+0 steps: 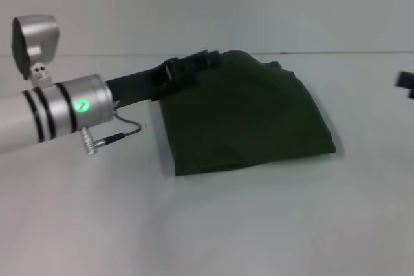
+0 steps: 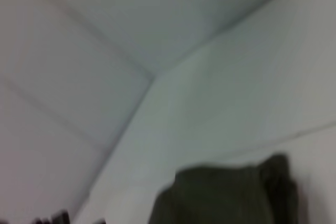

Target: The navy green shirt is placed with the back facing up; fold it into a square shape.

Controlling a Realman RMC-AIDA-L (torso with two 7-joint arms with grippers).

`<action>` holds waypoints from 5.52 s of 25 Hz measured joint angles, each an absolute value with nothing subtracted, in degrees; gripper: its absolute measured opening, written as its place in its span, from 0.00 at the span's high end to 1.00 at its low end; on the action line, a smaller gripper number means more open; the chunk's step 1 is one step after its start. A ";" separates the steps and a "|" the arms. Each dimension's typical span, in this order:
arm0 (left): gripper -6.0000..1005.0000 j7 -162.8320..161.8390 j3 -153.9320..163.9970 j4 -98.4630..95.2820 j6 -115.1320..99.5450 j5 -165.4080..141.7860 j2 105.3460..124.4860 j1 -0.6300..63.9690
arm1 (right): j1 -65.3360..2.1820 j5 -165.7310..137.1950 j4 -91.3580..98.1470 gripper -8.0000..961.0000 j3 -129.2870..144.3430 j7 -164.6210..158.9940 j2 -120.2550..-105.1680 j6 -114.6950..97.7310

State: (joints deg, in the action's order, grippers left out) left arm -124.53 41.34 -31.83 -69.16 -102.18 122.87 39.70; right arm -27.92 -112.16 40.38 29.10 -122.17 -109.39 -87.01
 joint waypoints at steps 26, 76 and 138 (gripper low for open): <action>0.07 -146.04 48.12 -28.19 -70.15 -108.28 120.59 30.20 | -35.40 -115.48 40.26 0.05 30.34 -122.66 -110.37 -87.21; 0.93 -140.88 46.24 -31.32 -77.10 -108.77 120.02 30.13 | -33.11 -115.23 39.80 0.05 25.36 -122.92 -110.44 -87.50; 0.04 -131.60 26.45 -39.90 -85.44 -111.53 119.13 26.45 | -55.35 -114.44 19.21 0.05 57.83 -125.16 -120.46 -47.26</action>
State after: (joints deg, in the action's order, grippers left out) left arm -131.60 26.45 -39.90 -85.44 -111.53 119.13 26.45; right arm -55.35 -114.44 19.21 57.83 -125.16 -120.46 -47.26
